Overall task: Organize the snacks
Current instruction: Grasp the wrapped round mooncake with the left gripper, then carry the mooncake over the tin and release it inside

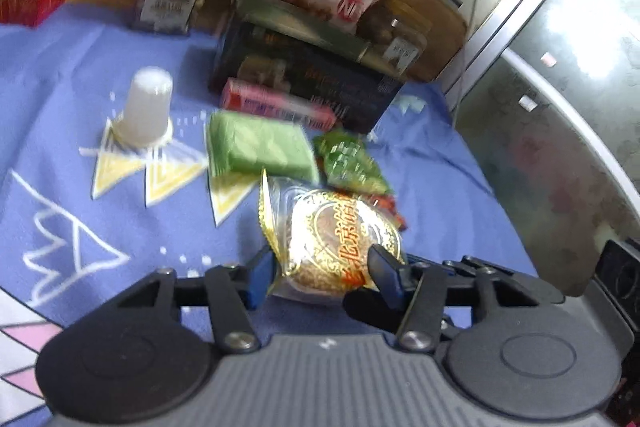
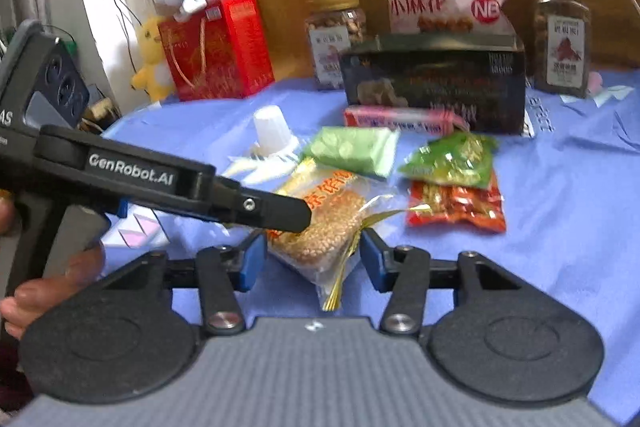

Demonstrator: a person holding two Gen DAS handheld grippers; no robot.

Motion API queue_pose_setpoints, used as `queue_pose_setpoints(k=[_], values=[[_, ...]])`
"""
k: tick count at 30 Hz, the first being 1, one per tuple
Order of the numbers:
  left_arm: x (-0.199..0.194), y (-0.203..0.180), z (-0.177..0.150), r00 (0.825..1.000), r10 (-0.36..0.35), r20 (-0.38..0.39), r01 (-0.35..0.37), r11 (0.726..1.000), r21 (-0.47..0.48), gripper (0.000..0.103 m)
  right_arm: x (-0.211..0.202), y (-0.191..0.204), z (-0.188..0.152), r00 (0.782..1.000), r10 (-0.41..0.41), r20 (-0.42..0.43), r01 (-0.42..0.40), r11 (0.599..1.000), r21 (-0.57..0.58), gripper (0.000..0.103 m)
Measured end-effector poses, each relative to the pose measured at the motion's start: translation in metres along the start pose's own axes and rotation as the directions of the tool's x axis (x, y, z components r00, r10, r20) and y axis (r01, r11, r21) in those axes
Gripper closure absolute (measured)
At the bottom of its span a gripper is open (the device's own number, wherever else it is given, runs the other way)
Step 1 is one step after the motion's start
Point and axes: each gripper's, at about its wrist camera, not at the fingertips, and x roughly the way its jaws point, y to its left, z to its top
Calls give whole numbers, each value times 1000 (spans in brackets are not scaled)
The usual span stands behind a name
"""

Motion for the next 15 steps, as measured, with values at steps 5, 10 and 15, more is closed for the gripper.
queue_pose_setpoints(k=[5, 10, 15], values=[[-17, -6, 10, 998, -22, 66, 22, 1000, 0, 53, -8, 3, 7, 998, 13, 67, -12, 1000, -5, 49], [-9, -11, 1, 999, -3, 45, 2, 1000, 15, 51, -9, 3, 1, 999, 13, 53, -12, 1000, -20, 49], [4, 2, -13, 998, 54, -20, -55, 997, -56, 51, 13, -15, -12, 998, 49, -33, -47, 997, 53, 47]])
